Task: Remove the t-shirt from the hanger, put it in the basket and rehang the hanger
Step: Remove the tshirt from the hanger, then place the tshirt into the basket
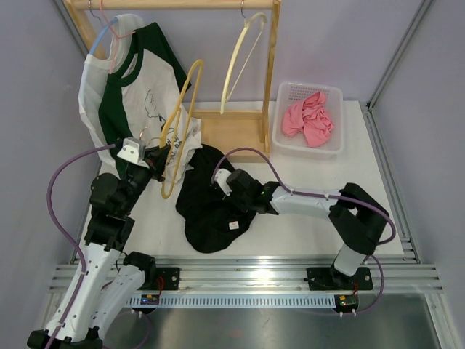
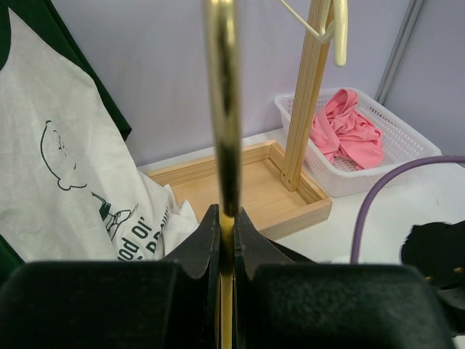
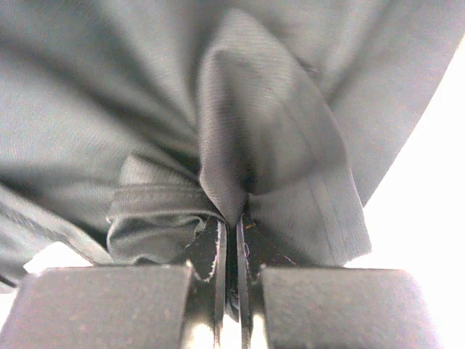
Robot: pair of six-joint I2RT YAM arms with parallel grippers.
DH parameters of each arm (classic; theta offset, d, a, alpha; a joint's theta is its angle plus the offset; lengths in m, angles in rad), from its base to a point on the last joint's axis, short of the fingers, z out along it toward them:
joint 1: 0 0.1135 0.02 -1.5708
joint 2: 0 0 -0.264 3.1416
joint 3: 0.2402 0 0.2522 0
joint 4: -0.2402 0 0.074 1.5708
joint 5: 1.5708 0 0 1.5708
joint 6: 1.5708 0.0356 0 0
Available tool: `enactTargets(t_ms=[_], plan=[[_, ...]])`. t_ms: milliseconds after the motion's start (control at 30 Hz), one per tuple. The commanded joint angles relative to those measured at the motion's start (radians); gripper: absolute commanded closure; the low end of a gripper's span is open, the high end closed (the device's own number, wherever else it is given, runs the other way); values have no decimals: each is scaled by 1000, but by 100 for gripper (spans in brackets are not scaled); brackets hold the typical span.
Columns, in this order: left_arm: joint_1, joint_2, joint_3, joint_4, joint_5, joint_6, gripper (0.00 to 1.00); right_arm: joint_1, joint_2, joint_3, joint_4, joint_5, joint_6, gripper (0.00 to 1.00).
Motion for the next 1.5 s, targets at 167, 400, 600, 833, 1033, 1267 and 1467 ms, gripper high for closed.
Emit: enactTargets(t_ms=[167,400,600,833,1033,1267,1467], plan=[[2,-3,37,44,30,12,100,-29,-383,-181,189,202,112,100],[2,-3,38,43,33,12,100,-26,-295,-106,103,-148,72,98],[2,-3,35,43,34,12,100,-19,-120,4,-14,-362,-8,72],[2,3,37,41,40,12,100,3,-8,61,-77,-407,-37,0],[2,3,38,37,45,12,100,15,102,141,-172,-331,-16,1],[2,3,38,38,43,13,100,57,281,234,-296,-154,1,1],[2,13,35,40,46,15,100,57,316,244,-298,-68,18,1]])
